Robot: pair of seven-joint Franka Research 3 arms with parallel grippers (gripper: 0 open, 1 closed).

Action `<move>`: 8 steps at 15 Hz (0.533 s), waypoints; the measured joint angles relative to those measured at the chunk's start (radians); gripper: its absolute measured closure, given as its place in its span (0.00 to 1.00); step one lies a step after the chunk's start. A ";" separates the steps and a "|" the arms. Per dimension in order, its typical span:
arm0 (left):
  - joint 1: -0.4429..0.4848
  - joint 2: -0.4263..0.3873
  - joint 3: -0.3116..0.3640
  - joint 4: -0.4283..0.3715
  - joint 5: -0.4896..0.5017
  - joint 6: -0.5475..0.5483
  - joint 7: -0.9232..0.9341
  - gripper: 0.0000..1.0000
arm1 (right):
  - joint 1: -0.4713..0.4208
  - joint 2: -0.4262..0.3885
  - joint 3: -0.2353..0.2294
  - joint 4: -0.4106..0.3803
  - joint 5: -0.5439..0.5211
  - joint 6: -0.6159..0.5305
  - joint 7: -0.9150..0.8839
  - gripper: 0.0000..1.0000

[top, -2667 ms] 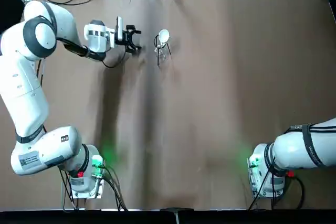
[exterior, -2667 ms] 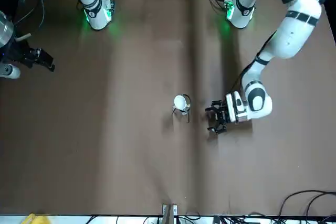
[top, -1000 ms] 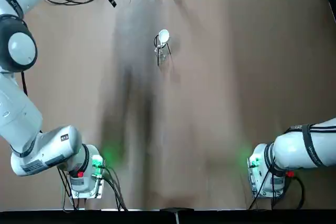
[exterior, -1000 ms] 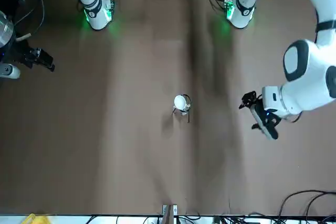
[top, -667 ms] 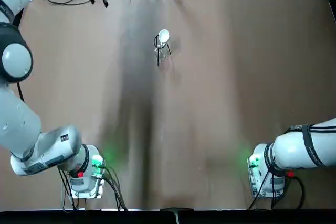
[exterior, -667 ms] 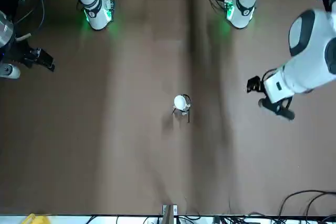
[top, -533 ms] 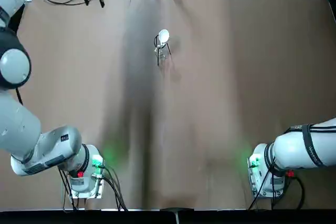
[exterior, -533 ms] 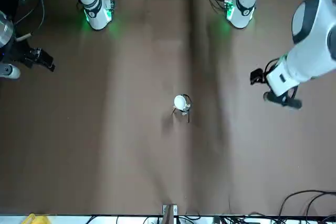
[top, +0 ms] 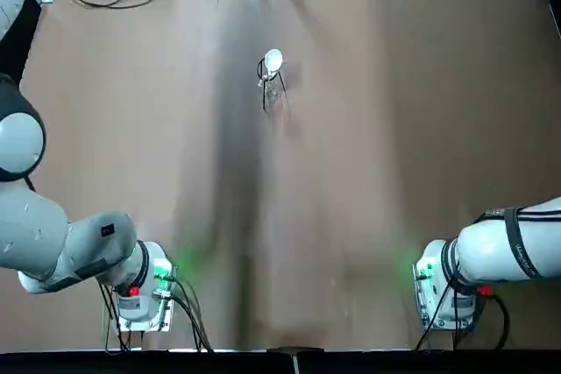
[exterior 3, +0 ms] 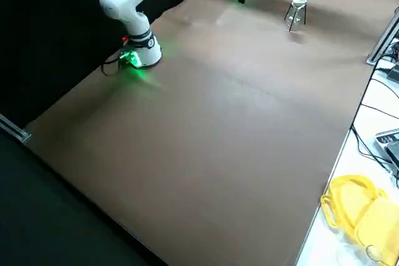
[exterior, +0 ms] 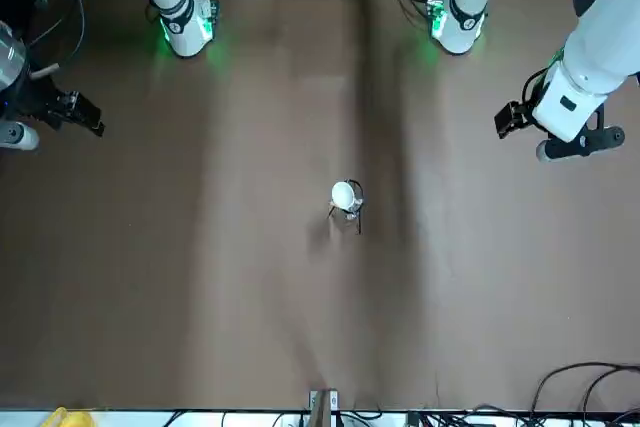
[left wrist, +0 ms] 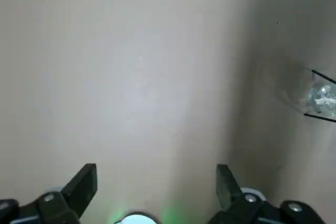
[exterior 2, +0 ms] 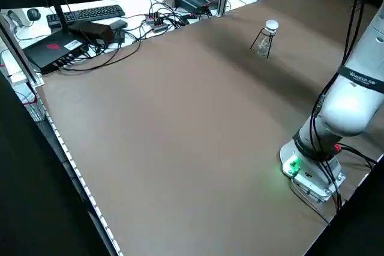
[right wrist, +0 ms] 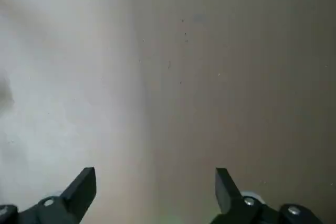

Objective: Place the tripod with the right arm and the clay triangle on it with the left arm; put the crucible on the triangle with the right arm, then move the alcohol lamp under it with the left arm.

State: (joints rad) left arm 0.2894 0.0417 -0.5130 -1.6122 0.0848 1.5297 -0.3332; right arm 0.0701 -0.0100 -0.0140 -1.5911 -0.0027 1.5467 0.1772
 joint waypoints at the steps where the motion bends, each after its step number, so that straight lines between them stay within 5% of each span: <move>1: 0.001 0.000 0.001 0.000 0.000 -0.002 -0.003 0.00 | 0.000 0.000 0.000 0.000 0.000 0.000 0.000 0.00; 8: 0.013 0.019 0.010 -0.005 0.001 -0.003 -0.002 0.00 | 0.000 0.000 0.000 0.000 0.000 0.000 0.000 0.00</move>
State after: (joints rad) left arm 0.3028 0.0603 -0.5031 -1.6169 0.0855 1.5267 -0.3356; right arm 0.0701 -0.0100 -0.0140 -1.5911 -0.0027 1.5466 0.1772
